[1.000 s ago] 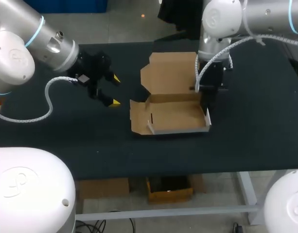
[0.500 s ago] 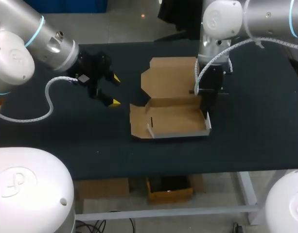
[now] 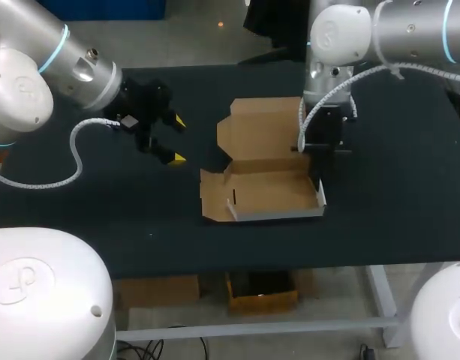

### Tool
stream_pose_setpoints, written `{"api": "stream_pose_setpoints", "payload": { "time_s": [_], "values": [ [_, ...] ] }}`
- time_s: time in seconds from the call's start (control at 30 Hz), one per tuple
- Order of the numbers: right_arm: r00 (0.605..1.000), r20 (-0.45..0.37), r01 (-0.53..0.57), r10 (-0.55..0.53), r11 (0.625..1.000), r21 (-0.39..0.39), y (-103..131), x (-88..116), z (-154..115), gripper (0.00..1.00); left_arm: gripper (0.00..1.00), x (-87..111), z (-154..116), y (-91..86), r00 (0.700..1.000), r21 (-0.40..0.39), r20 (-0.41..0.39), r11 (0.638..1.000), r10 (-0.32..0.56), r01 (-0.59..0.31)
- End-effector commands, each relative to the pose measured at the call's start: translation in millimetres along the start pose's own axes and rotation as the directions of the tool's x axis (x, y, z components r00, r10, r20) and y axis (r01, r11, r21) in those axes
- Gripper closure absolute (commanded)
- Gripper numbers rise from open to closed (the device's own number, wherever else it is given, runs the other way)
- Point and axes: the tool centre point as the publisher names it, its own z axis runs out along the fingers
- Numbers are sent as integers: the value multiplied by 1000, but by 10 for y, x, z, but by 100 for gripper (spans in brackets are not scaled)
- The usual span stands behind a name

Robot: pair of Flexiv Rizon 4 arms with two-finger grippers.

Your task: Assemble the packaging by folding the flat box into shape, placing the metal phone stand inside, and closing the box properly

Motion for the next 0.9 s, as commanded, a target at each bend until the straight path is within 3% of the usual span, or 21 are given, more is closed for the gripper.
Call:
{"api": "stream_pose_setpoints", "payload": {
  "time_s": [0.03,0.37,0.9],
  "values": [
    [1000,7,-1,1,1000,7,35,20,18,94,0,-7,-1,-7,1000,-5,-3,1000,-1,1],
    [1000,-4,0,0,1000,-29,64,17,66,100,0,-7,-1,-7,1000,-5,-3,1000,-1,1],
    [999,1,-40,41,990,-138,83,16,122,100,0,-7,-1,-7,1000,-5,-3,1000,-1,1]
  ]
}}
